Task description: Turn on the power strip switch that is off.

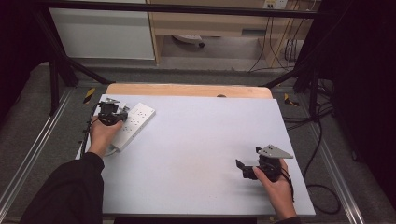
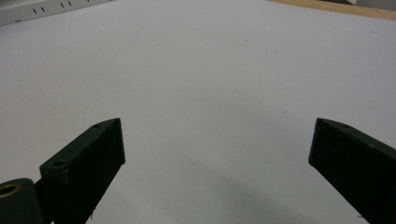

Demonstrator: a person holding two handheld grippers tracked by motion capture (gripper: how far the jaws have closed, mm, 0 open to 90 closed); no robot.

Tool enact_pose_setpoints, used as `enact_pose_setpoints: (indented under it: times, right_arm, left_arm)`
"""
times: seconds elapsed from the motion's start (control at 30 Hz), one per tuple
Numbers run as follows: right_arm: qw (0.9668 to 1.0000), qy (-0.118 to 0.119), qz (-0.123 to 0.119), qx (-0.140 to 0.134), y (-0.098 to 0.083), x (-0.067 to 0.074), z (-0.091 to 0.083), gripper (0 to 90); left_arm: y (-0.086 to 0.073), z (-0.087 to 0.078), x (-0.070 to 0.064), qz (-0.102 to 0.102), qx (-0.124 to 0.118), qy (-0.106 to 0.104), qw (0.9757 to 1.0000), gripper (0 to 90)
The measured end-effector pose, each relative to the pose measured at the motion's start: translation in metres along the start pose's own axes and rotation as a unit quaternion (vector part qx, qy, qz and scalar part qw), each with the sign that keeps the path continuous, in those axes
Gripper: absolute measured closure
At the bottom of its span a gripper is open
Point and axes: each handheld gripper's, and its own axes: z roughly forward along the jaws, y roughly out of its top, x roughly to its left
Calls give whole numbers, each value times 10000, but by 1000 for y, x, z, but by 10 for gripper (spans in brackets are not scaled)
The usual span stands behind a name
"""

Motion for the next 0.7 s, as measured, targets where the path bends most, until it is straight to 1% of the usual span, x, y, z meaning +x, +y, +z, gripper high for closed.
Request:
enact_pose_setpoints:
  times: [0.13, 0.2, 0.27, 0.4, 0.57, 0.7]
  right_arm:
    - [10000, -1, 15, -7, 0, 0, 0, 41]
    - [10000, 3, 4, -5, 0, 0, 0, 41]
    - [10000, 3, -8, -1, 0, 0, 0, 41]
    - [10000, 0, -7, 0, 0, 0, 0, 41]
    - [10000, 3, -2, 8, 0, 0, 0, 41]
    - [10000, 0, -3, 6, 0, 0, 0, 41]
  left_arm:
    - [0, -1, 0, 70, 40, -11, 10000, 900]
    - [0, -1, 0, 105, 50, 24, 9999, 900]
    - [0, -2, 1, 50, 35, 21, 10000, 900]
    - [0, -2, 1, 50, 44, 5, 10000, 900]
    - [0, -2, -3, 242, 95, 51, 9996, 900]
    - [0, -3, -4, 232, 100, 68, 9997, 900]
